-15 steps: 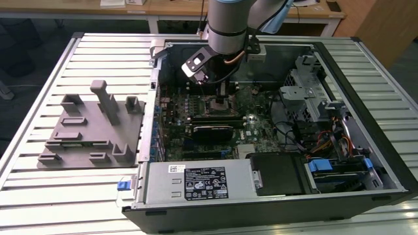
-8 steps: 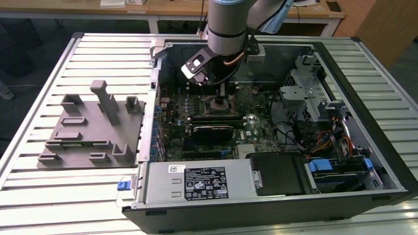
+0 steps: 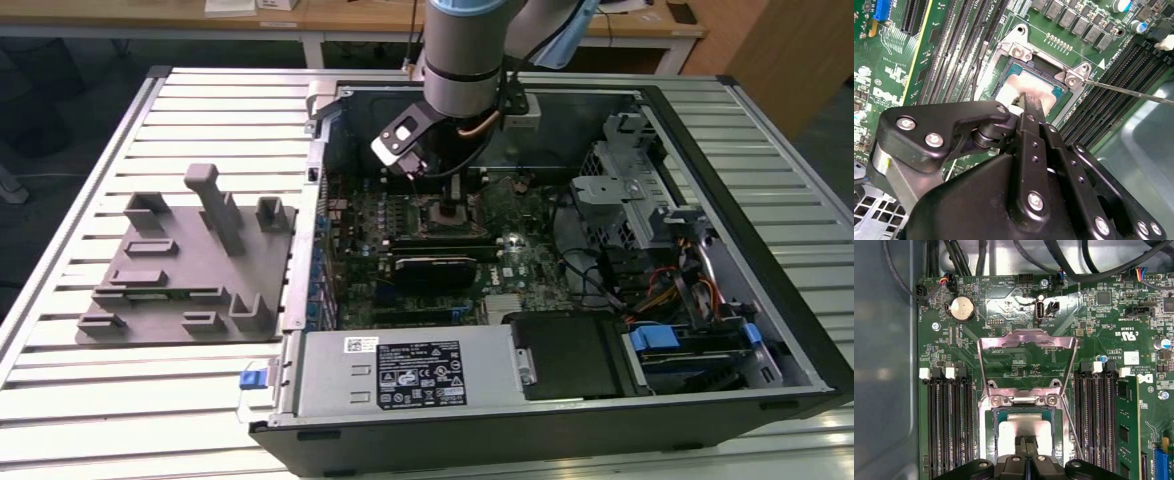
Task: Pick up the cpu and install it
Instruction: 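Place the cpu into insertion slot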
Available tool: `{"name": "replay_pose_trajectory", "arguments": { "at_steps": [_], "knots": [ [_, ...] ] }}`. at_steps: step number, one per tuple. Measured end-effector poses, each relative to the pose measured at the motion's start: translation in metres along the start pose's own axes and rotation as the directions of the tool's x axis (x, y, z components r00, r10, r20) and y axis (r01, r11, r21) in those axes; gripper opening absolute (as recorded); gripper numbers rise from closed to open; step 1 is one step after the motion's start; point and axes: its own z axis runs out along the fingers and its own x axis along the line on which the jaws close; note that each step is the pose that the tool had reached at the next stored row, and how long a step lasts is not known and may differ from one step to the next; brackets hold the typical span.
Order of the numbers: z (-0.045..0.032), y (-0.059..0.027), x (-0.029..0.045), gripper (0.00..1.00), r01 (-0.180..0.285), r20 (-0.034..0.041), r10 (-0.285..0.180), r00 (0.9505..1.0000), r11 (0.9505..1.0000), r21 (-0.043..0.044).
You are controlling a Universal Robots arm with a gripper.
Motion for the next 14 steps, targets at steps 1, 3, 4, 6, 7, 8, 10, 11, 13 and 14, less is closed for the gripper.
{"name": "replay_pose_trajectory", "arguments": {
  "at_steps": [1,3,4,6,7,8,10,11,13,14],
  "knots": [
    [0.0009,0.0,0.0,0.11,0.0,0.0,0.0,1.0,1.0,0.0],
    [0.0025,0.0,0.0,0.11,0.0,0.0,0.0,1.0,1.0,0.0],
    [0.0029,-0.0001,-0.0001,0.11,0.0,0.0004,0.0,1.0,1.0,0.0002],
    [0.003,-0.0001,-0.0001,0.11,0.0,0.0005,0.0,1.0,1.0,0.0003],
    [0.003,-0.0001,-0.0001,0.11,0.0,0.0005,0.0,1.0,1.0,0.0003],
    [0.0033,-0.0001,0.0,0.11,0.0,0.0002,0.0,1.0,1.0,0.0002],
    [0.0042,-0.0001,-0.0002,0.11,0.0,0.001,0.0,1.0,1.0,0.0006],
    [0.0043,-0.0002,-0.0002,0.11,0.0,0.001,0.0,1.0,1.0,0.0006],
    [0.0046,-0.0001,-0.0001,0.11,0.0,0.0005,0.0,1.0,1.0,0.0003],
    [0.0047,-0.0001,-0.0001,0.11,0.0,0.0003,0.0,1.0,1.0,0.0002]
  ]
}}
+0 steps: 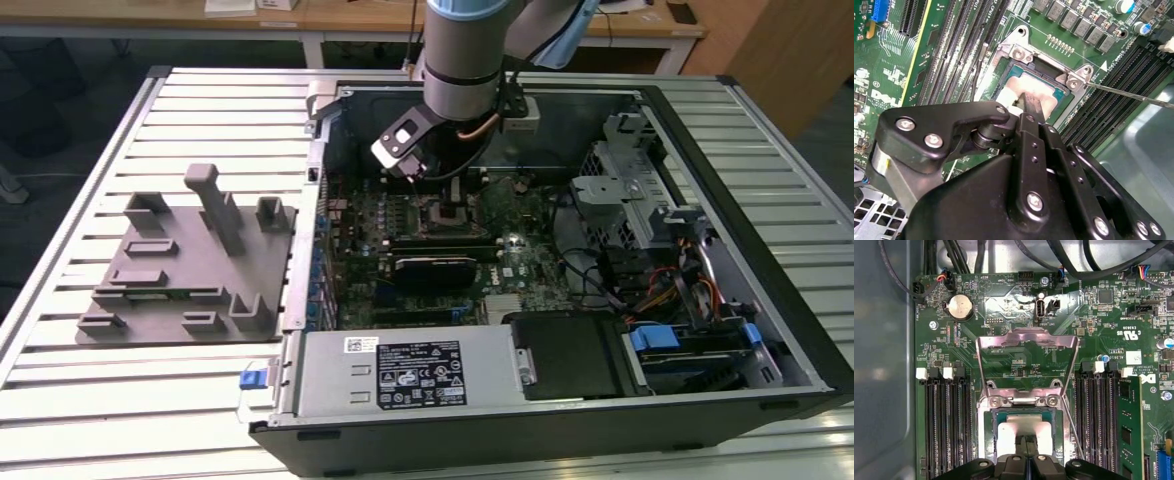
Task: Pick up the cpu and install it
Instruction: 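Place the cpu into insertion slot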
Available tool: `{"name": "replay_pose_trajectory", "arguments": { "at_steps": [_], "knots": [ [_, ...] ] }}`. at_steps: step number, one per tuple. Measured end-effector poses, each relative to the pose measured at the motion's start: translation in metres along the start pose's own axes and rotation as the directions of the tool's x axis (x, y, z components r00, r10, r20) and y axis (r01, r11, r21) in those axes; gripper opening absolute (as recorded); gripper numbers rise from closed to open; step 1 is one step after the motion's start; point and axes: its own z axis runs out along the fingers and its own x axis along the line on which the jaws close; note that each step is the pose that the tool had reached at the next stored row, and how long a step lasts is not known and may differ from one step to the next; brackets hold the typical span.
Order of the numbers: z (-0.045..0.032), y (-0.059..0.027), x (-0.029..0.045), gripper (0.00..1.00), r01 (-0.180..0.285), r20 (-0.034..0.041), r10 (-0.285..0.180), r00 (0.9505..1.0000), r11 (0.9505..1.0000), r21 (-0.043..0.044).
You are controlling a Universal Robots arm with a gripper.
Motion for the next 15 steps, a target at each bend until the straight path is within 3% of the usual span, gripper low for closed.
{"name": "replay_pose_trajectory", "arguments": {
  "at_steps": [5,11,15],
  "knots": [
    [-0.0027,0.0003,0.0004,0.11,0.0,-0.0025,0.0,1.0,1.0,-0.0014],
    [-0.0182,0.0003,0.0002,0.11,0.0,-0.0004,0.0,1.0,1.0,-0.0003],
    [-0.0326,0.0006,0.0003,0.11,0.0,-0.0003,0.0,1.0,1.0,-0.001]
  ]
}}
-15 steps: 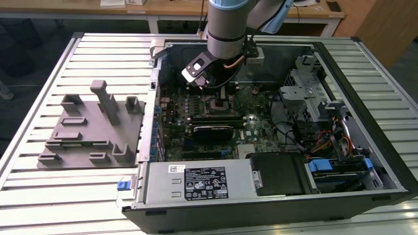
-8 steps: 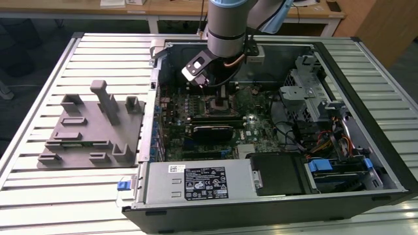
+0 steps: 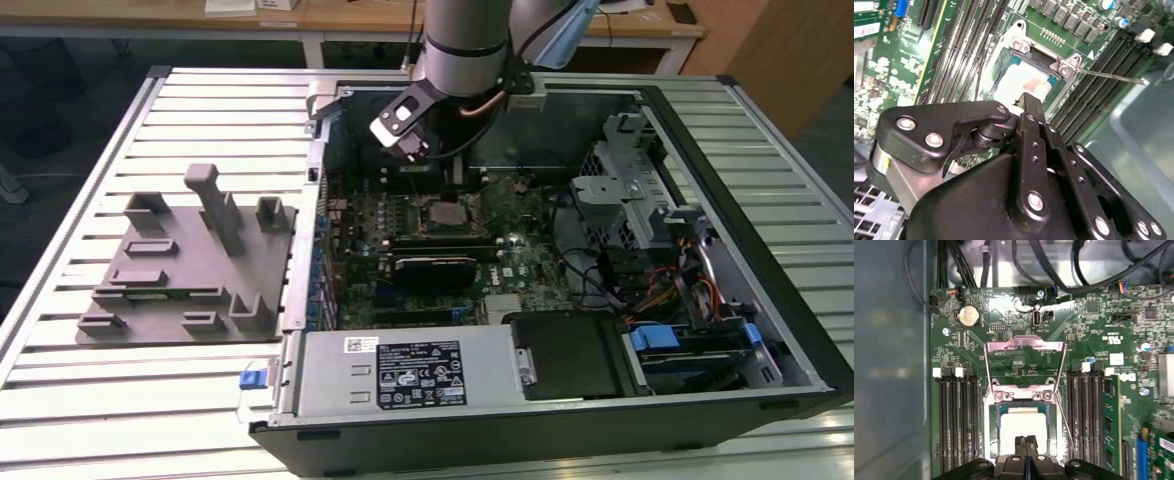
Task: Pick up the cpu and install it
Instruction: 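Place the cpu into insertion slot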
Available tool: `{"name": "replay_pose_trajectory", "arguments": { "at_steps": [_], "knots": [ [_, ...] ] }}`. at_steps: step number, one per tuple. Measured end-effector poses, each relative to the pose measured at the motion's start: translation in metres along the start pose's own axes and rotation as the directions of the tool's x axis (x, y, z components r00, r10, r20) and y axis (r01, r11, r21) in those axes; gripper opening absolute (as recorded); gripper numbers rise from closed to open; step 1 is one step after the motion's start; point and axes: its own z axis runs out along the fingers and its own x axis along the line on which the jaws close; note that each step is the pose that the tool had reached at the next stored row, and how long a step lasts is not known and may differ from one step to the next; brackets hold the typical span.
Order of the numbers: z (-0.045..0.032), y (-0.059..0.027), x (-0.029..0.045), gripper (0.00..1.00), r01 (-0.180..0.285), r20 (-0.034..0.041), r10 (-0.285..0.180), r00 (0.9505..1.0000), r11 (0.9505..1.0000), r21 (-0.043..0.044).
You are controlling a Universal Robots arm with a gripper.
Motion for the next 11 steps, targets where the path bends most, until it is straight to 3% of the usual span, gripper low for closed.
{"name": "replay_pose_trajectory", "arguments": {
  "at_steps": [11],
  "knots": [
    [-0.0303,0.0005,0.0002,0.11,0.0,-0.0002,0.0,1.0,1.0,-0.0039]
  ]
}}
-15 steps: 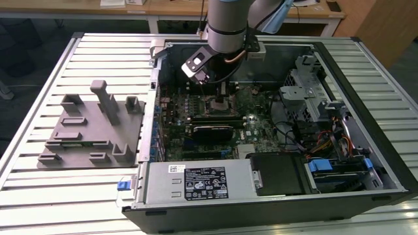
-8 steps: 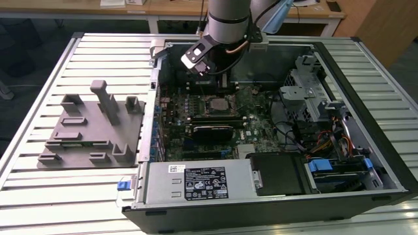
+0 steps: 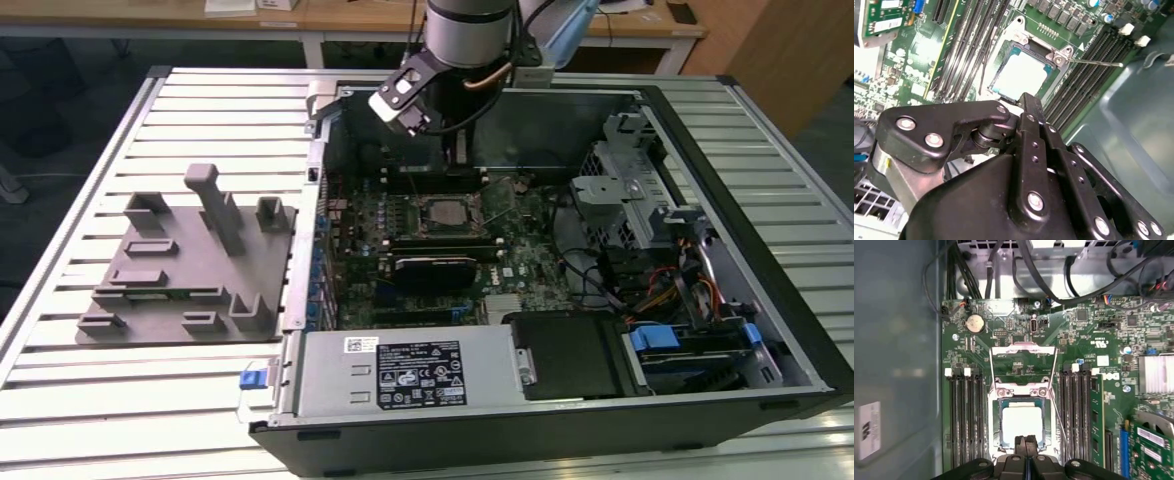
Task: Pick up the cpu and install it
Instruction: 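Place the cpu into insertion slot, then close the cpu cover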
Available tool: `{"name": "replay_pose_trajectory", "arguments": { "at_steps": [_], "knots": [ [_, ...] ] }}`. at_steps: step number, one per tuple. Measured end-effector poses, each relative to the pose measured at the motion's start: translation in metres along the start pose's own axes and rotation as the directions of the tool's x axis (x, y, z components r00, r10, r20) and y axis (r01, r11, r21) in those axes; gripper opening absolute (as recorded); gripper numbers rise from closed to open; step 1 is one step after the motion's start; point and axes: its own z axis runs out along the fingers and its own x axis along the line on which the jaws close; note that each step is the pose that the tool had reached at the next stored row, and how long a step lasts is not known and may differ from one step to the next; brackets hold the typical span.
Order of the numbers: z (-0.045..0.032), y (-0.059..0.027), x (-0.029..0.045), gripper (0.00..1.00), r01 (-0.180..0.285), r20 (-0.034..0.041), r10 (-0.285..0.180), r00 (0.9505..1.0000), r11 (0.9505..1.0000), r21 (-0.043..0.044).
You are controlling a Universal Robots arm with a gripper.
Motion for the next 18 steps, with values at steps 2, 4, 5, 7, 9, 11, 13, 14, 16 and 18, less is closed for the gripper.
{"name": "replay_pose_trajectory", "arguments": {
  "at_steps": [2,4,5,7,9,11,13,14,16,18],
  "knots": [
    [-0.0042,0.0001,0.0,0.11,0.0,0.0,0.0,1.0,1.0,-0.0011],
    [-0.0071,0.0002,0.0,0.11,0.0,-0.0001,0.0,1.0,1.0,-0.0019],
    [-0.0083,0.0002,0.0,0.11,0.0,0.0,0.0,1.0,1.0,-0.0024],
    [-0.0086,0.0002,0.0001,0.11,0.0,-0.0002,0.0,1.0,1.0,-0.0028],
    [-0.0086,0.0002,0.0001,0.11,0.0,-0.0002,0.0,1.0,1.0,-0.0029],
    [-0.0086,0.0002,0.0001,0.11,0.0,-0.0001,0.0,1.0,1.0,-0.0029],
    [-0.0086,0.0002,0.0001,0.11,0.0,-0.0001,0.0,1.0,1.0,-0.0033],
    [-0.0086,0.0002,0.0001,0.11,0.0,-0.0002,0.0,1.0,1.0,-0.0033],
    [-0.0086,0.0002,0.0001,0.11,0.0,-0.0002,0.0,1.0,1.0,-0.0034],
    [-0.0086,0.0002,0.0001,0.11,0.0,-0.0001,0.0,1.0,1.0,-0.0034]
  ]
}}
